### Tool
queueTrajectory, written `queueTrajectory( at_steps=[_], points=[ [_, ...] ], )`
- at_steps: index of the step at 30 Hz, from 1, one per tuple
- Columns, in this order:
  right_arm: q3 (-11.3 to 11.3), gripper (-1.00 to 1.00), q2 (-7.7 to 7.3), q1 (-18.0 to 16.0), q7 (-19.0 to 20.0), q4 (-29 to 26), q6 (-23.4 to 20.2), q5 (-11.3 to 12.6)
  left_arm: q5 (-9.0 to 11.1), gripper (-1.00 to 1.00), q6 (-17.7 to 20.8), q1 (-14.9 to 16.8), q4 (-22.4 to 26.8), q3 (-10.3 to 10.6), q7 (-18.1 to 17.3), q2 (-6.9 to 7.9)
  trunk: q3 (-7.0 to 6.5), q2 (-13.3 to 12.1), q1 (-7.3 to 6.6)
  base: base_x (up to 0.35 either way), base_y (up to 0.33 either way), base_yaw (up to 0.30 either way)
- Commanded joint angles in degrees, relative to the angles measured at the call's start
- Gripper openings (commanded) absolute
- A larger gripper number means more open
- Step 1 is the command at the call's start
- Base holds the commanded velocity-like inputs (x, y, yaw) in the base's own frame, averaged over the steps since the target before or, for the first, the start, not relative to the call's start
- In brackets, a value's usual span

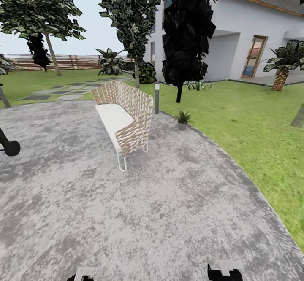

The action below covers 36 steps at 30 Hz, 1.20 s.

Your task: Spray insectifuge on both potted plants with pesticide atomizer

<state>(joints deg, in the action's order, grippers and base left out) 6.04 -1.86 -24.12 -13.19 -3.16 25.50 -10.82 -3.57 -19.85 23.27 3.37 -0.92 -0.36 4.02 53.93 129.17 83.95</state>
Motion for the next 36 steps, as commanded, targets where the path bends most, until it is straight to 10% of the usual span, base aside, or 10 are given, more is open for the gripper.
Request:
queueTrajectory(
  at_steps=[1,36],
  points=[
    [0.5,1.0,0.02,-0.1,-0.2,0.1,0.2,-0.6,-0.4,-1.0,-0.2,0.0,0.0,-0.1,0.0,0.02,0.05,0.0,0.02,0.338,0.0,-0.259],
    [0.5,1.0,0.02,-0.1,-0.2,0.1,0.2,-0.6,0.0,-1.0,-0.2,-0.6,0.0,-0.2,0.1,0.2,0.05,0.0,0.02,0.337,-0.069,-0.265]
  ],
)
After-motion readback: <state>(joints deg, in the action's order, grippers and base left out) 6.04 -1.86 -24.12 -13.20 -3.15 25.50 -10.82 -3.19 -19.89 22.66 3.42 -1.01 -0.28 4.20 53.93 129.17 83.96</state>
